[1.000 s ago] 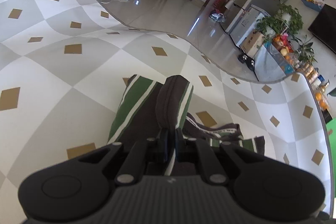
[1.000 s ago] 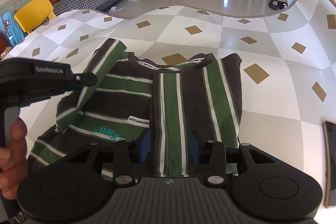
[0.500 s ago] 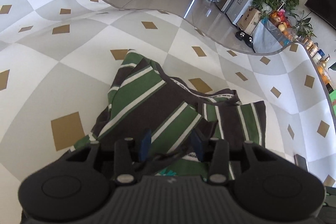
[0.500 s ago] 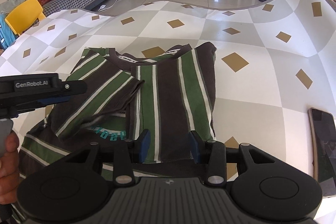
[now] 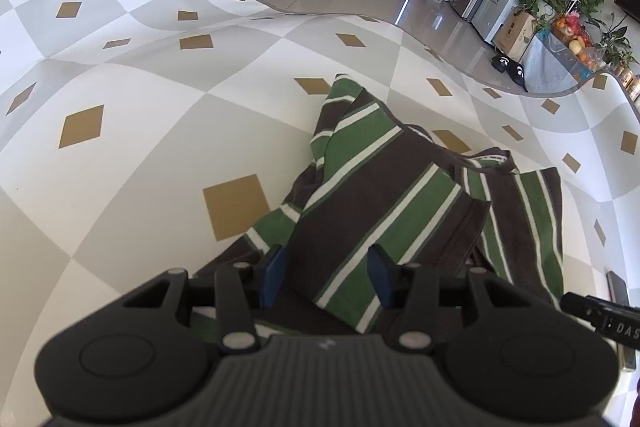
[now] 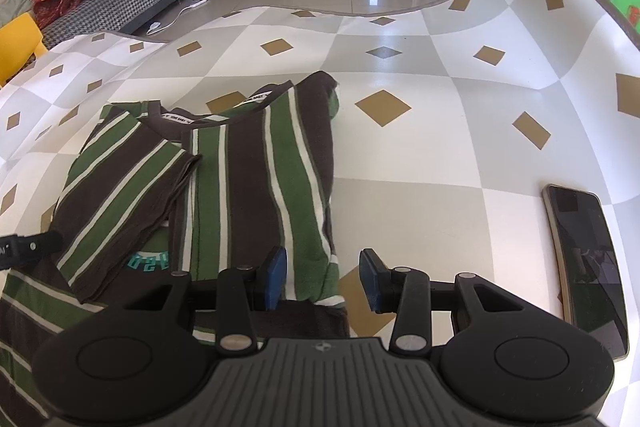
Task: Fold clothes
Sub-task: 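Lift and fold the held side over toward the center with the left gripper, then open the left gripper and release the folded side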
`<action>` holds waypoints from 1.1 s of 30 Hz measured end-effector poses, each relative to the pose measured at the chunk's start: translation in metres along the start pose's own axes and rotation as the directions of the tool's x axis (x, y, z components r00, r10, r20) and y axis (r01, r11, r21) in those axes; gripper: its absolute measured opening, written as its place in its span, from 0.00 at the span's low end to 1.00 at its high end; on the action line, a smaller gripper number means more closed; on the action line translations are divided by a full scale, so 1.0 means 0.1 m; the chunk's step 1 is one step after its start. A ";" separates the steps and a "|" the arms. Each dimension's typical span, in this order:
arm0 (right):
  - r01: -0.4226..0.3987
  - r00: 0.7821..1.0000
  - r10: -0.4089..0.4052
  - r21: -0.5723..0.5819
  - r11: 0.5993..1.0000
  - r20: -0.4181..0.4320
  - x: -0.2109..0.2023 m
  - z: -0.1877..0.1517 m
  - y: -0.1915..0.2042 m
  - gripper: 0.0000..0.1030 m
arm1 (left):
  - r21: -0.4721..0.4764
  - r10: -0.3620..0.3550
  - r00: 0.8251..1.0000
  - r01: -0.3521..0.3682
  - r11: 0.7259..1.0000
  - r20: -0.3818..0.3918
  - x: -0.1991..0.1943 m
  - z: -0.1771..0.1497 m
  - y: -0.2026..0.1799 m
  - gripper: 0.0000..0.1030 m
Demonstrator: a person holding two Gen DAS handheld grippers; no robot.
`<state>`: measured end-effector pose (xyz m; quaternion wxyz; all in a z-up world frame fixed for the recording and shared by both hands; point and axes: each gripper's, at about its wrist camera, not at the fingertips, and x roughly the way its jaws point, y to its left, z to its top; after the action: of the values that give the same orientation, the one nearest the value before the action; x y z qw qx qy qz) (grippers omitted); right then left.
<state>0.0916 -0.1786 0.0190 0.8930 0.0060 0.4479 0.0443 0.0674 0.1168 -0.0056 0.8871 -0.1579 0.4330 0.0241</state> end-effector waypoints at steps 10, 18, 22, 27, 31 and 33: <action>-0.042 0.999 0.042 0.054 0.998 0.008 0.12 0.01 -0.03 0.38 | 0.156 0.133 0.990 -0.139 0.978 0.053 0.02 -0.32 -0.13 0.50; -0.061 0.998 0.060 0.060 0.996 0.006 0.28 -0.02 0.01 0.39 | 0.143 0.163 0.986 -0.166 0.976 0.036 -0.11 -0.45 -0.09 0.54; -0.066 0.998 0.065 0.042 0.997 0.021 0.30 0.00 0.05 0.39 | 0.107 0.140 0.990 -0.139 0.984 0.006 -0.19 -0.48 -0.03 0.64; -0.081 0.996 0.079 0.034 0.996 0.050 0.35 0.02 0.08 0.39 | 0.058 0.141 0.990 -0.139 0.989 -0.015 -0.33 -0.53 0.05 0.65; -0.067 0.994 0.065 0.012 0.998 0.086 0.41 0.04 0.11 0.39 | 0.068 0.176 0.984 -0.175 0.982 -0.017 -0.43 -0.62 0.11 0.65; -0.064 0.993 0.063 0.012 0.998 0.098 0.44 0.06 0.12 0.39 | 0.064 0.183 0.983 -0.181 0.981 -0.028 -0.44 -0.64 0.14 0.65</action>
<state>0.1210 -0.1625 -0.0119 0.9118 0.0292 0.4038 0.0690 -0.0109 0.1150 -0.0123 0.8782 -0.0909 0.4610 0.0892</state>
